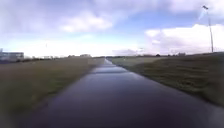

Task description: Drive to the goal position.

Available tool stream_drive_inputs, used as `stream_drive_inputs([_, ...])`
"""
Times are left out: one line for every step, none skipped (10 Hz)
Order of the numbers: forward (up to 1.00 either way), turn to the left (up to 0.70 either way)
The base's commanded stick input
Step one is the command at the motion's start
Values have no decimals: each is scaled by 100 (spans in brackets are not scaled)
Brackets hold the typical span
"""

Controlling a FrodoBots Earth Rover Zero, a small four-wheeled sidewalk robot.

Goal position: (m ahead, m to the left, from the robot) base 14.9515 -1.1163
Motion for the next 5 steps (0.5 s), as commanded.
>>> stream_drive_inputs([100,0])
stream_drive_inputs([100,0])
stream_drive_inputs([100,0])
stream_drive_inputs([100,0])
stream_drive_inputs([100,0])
